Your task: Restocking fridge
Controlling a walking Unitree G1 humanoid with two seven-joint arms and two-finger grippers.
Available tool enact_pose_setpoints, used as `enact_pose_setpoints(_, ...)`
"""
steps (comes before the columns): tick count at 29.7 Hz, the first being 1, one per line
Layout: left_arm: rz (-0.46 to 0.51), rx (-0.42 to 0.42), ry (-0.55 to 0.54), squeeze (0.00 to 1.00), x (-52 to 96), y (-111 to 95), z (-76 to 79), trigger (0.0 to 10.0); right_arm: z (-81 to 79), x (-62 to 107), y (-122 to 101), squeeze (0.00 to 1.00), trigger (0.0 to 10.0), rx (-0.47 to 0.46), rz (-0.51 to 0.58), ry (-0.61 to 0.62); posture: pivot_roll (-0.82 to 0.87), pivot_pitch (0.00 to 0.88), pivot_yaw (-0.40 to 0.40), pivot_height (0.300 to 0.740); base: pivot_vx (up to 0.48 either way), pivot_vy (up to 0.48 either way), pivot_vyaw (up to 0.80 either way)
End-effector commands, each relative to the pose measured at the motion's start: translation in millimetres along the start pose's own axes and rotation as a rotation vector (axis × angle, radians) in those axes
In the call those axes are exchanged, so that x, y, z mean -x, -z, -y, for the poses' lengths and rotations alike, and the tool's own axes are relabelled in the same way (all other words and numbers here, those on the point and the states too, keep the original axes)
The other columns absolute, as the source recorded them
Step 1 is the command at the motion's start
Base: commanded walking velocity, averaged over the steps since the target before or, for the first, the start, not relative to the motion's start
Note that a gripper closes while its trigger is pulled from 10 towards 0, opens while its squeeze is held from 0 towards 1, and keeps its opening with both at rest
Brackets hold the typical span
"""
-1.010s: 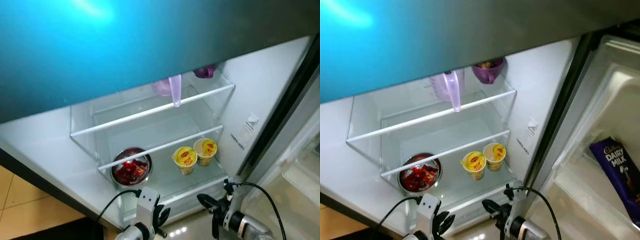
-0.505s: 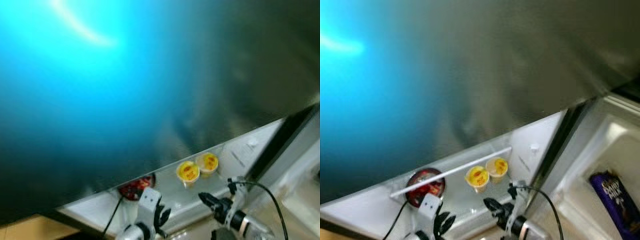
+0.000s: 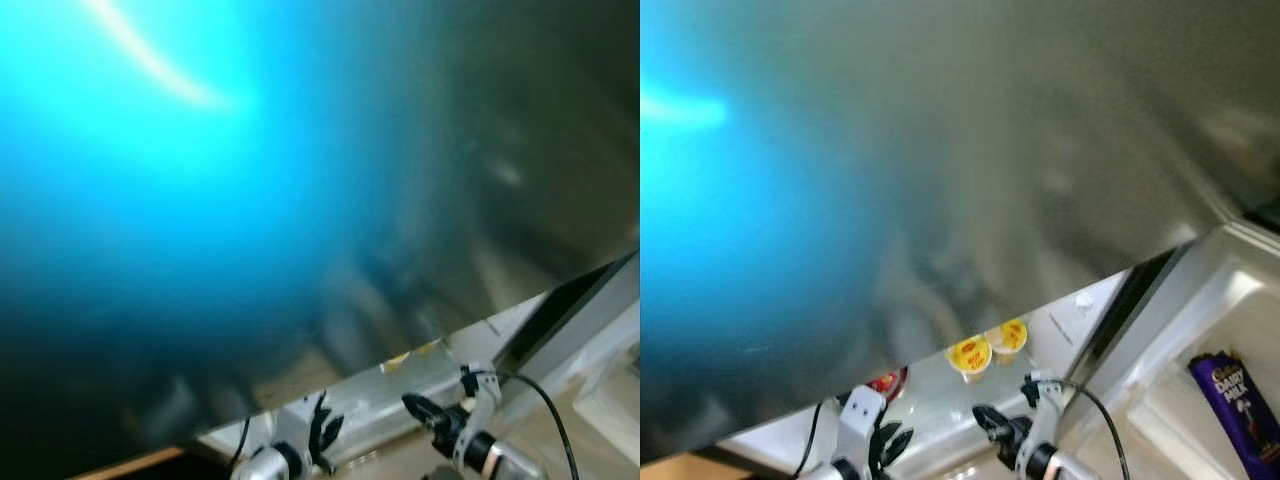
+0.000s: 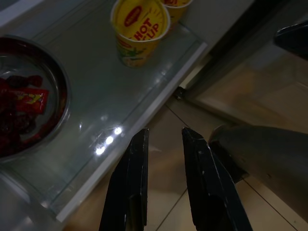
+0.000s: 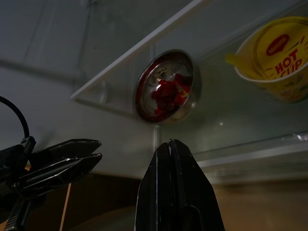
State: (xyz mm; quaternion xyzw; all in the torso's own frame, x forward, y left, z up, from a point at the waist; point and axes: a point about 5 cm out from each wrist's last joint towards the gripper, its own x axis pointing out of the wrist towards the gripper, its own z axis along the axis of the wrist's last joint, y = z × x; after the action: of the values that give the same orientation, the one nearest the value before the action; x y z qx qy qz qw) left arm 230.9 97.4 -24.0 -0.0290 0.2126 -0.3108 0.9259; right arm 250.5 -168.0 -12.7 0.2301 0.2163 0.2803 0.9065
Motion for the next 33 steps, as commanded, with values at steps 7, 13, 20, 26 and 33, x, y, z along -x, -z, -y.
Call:
enact_pose_setpoints(7, -0.057, -0.001, -0.007, 0.0, 4.4, 13.2, 1.3, 10.0, -0.7, -0.2, 9.4, 0.0, 10.0, -0.031, -0.032, 0.019, -0.09, 0.139, 0.078, 0.656, -0.034, 0.0, 0.0)
enact_pose_setpoints(13, -0.075, -0.002, -0.026, 0.0, 6.1, 16.9, -0.9, 10.0, 1.5, 4.0, 13.6, 0.0, 10.0, -0.058, -0.04, 0.018, -0.09, 0.126, 0.072, 0.67, 0.0, 0.0, 0.0)
enact_pose_setpoints(20, -0.129, -0.078, -0.027, 0.0, 9.7, 26.6, 0.4, 10.0, 4.0, 10.0, 21.3, 0.0, 10.0, -0.072, -0.074, 0.023, -0.09, 0.094, 0.057, 0.69, 0.0, 0.0, 0.0)
enact_pose_setpoints(26, -0.194, -0.132, -0.025, 0.0, 15.2, 37.4, -1.3, 10.0, 8.2, 15.3, 27.7, 0.0, 10.0, -0.103, -0.099, 0.056, -0.1, 0.096, 0.06, 0.715, 0.0, 0.0, 0.0)
enact_pose_setpoints(33, -0.229, -0.053, -0.113, 0.0, 30.5, 48.1, -18.7, 10.0, 14.9, 21.9, 30.7, 0.0, 10.0, -0.137, -0.108, 0.115, -0.09, 0.11, 0.057, 0.74, 0.0, 0.0, 0.0)
